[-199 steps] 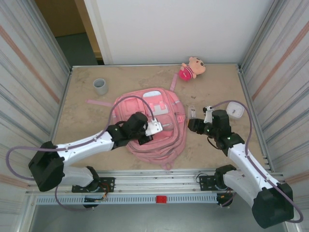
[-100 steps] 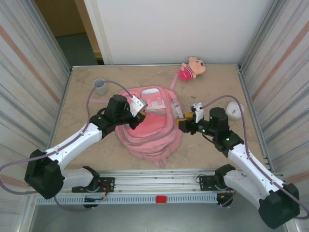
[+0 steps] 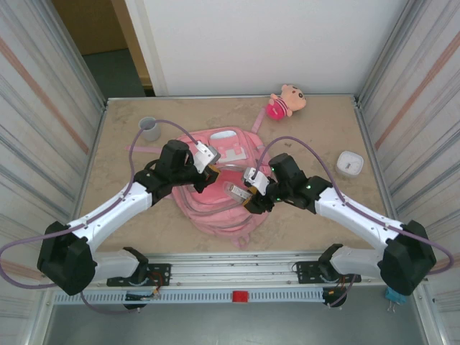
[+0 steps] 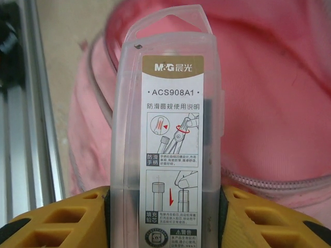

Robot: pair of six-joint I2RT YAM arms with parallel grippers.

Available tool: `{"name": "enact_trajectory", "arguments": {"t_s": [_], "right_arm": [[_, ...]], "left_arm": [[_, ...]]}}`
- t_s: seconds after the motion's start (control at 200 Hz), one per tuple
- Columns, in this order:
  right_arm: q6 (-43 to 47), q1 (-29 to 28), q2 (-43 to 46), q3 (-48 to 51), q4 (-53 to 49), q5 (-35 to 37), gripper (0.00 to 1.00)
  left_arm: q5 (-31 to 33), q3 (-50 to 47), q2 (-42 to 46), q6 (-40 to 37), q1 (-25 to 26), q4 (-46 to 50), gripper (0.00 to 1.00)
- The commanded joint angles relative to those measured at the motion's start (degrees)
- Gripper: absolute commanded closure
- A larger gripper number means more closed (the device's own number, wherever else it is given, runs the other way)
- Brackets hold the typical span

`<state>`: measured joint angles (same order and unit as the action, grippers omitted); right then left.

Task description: Pack books, pencil case, and school supplies into a backpack

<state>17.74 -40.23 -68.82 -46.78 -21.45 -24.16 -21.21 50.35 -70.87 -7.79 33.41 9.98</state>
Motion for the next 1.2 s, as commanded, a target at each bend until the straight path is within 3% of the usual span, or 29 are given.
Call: {"name": "enact_trajectory", "arguments": {"t_s": [0.0, 0.261, 0.531, 0.696, 0.787, 1.002, 1.197], "right_arm": [[3.9, -0.5, -2.6, -3.6, -3.6, 3.8, 0.51], [-6.9, -0.4, -7.6, -6.4, 4.1, 9.6, 0.31], [-13.7, 1.6, 1.1, -2.7, 5.1, 9.4, 0.30], [-26.2, 7.8, 10.8, 5.3, 9.8, 3.0, 0.36], [-33.8, 8.3, 14.4, 8.7, 14.2, -0.2, 0.43], [-47.7, -0.7, 15.2, 11.8, 23.7, 3.6, 0.56], [-53.0, -5.4, 8.3, 11.6, 31.1, 6.0, 0.59]], "left_arm": [[-3.5, 3.1, 0.9, 2.5, -0.5, -7.1, 1.00], [-5.1, 2.9, 1.3, 3.8, -0.5, -8.4, 1.00], [-2.9, 2.4, 2.3, 3.5, -0.5, -7.6, 1.00], [-3.1, 2.1, 2.6, 4.0, -0.5, -7.9, 1.00], [-3.3, 2.1, 2.5, 4.4, -0.5, -8.2, 1.00], [-3.3, 2.6, 2.0, 5.2, -0.5, -8.6, 1.00], [-3.9, 2.7, 1.2, 6.0, -0.5, -9.3, 1.00]]}}
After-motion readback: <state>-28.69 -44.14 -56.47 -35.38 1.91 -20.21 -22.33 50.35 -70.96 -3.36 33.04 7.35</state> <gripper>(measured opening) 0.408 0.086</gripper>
